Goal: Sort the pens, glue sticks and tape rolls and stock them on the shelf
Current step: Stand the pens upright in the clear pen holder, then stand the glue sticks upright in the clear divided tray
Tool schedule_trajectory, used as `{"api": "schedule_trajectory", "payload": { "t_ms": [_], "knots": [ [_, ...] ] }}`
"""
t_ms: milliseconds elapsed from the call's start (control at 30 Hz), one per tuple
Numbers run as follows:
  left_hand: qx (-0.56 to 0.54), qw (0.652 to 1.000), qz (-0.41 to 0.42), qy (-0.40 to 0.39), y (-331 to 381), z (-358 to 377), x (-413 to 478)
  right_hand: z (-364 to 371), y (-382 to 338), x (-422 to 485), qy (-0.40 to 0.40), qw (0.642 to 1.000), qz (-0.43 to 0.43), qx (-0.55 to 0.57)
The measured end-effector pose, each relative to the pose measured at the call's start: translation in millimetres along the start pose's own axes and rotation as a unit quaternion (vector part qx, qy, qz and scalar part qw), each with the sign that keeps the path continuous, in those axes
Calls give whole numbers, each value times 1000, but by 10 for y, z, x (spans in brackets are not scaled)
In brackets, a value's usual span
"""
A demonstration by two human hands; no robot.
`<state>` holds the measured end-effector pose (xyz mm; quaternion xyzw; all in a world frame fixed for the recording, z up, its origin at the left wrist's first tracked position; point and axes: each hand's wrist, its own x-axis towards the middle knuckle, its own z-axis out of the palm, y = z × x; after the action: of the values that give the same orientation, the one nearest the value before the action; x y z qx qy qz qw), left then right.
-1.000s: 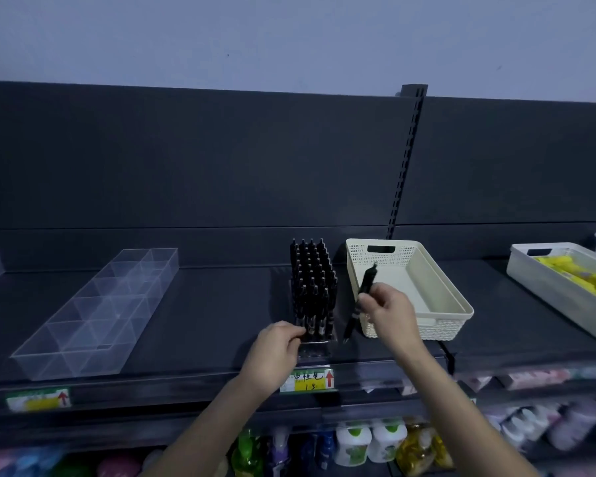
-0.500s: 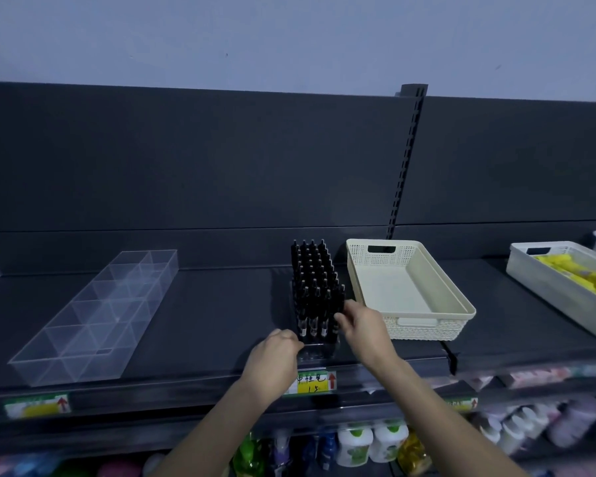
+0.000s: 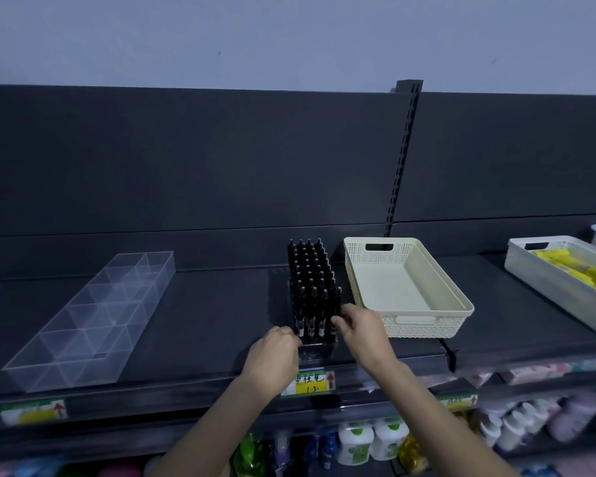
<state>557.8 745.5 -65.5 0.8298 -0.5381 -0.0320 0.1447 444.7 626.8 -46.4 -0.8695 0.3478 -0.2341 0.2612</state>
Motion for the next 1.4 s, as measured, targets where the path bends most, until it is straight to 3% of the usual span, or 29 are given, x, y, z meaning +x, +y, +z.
{"api": "schedule_trajectory", "payload": {
  "t_ms": [233,433,533,733,800,933,1167,1267,1400],
  "knots": [
    [26,998,-42,-49,289,-124,6,-459,314,-12,6,999,10,50],
    [-183,983,24,-16,1048,20,131,-1111,947,-45,85,993,23,77],
    [-211,976,-28,44,1365,107,431,-1342,1326,101,108,992,38,51],
    [-235,940,-243,53,1476,92,1073,-1433,1772,488,-48,992,117,-22],
    [-260,926,-269,40,1486,104,1146,-1392,1810,541,-85,987,136,5],
    [-290,924,-243,46,1587,208,1219,-1470,1957,537,-55,984,155,64],
    [-326,932,-157,-4,2311,507,1375,-2034,2597,425,44,975,213,45],
    [-319,938,-135,-16,2548,563,1480,-2188,2805,427,49,971,229,40],
    [-298,940,-165,-30,2787,639,1560,-2356,3032,439,31,980,195,23]
  ]
}}
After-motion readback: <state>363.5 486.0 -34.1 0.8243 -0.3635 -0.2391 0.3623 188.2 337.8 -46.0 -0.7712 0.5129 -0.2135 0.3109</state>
